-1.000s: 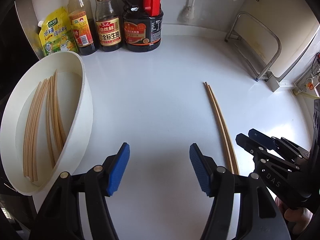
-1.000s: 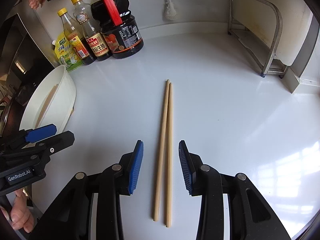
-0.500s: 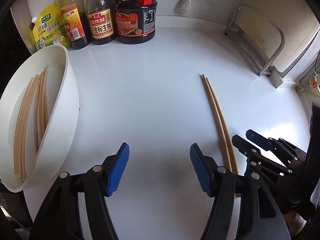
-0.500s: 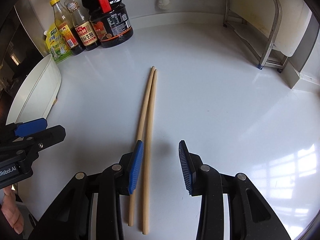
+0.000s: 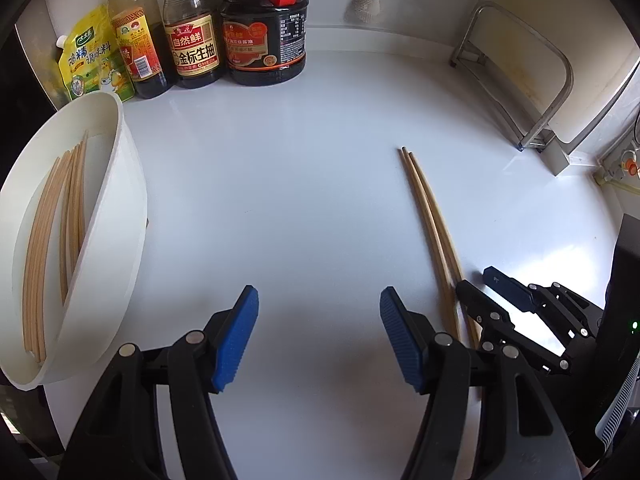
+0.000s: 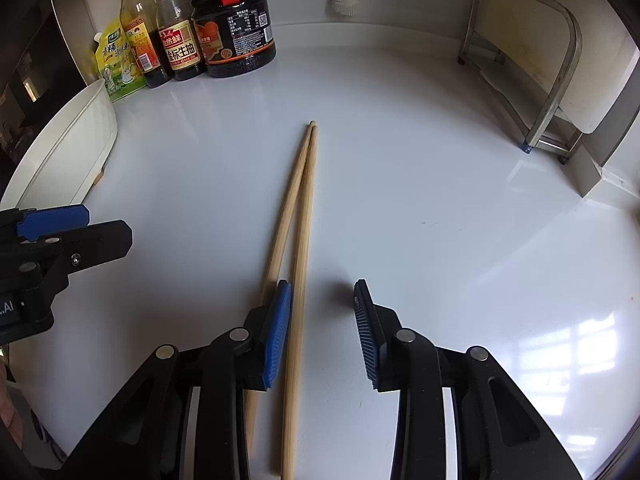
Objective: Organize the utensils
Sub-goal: 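Close the left tool on one chopstick while the right tool grasps the other, then lift and carry both held chopsticks over the white basin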
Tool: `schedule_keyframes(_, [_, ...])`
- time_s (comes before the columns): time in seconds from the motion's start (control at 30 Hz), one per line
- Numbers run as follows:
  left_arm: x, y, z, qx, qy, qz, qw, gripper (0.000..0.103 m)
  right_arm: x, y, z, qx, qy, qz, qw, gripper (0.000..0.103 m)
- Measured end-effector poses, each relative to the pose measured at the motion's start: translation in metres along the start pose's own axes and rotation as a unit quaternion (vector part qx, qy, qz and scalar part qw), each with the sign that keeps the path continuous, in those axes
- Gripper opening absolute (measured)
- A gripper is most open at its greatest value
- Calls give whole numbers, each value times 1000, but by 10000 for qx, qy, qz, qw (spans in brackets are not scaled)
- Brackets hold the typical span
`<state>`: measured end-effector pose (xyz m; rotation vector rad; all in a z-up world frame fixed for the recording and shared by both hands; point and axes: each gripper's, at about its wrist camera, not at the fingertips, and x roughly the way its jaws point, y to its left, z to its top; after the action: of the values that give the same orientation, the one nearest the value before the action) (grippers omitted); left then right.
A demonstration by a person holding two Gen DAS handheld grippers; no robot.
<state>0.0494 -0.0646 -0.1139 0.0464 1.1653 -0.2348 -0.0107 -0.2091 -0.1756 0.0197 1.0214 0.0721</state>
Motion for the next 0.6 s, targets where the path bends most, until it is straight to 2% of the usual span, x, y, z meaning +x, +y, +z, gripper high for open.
schedule_keyframes(0.07, [2, -2, 0, -7, 5, -14, 10000, 62, 0, 0, 0, -41, -9, 18, 10000, 9])
schedule_keyframes(0.1, [3, -4, 1, -7, 8, -29, 10000, 62, 0, -1, 0, -43, -12, 23, 10000, 7])
schedule_keyframes(0.3, [11, -21, 5, 46, -36, -148, 9999, 65, -1, -14, -1, 68, -51, 12, 10000, 6])
schedule_keyframes(0.6, [34, -57, 5, 149, 4, -233, 9996, 65, -11, -61, -12, 379, -129, -135, 9991, 6])
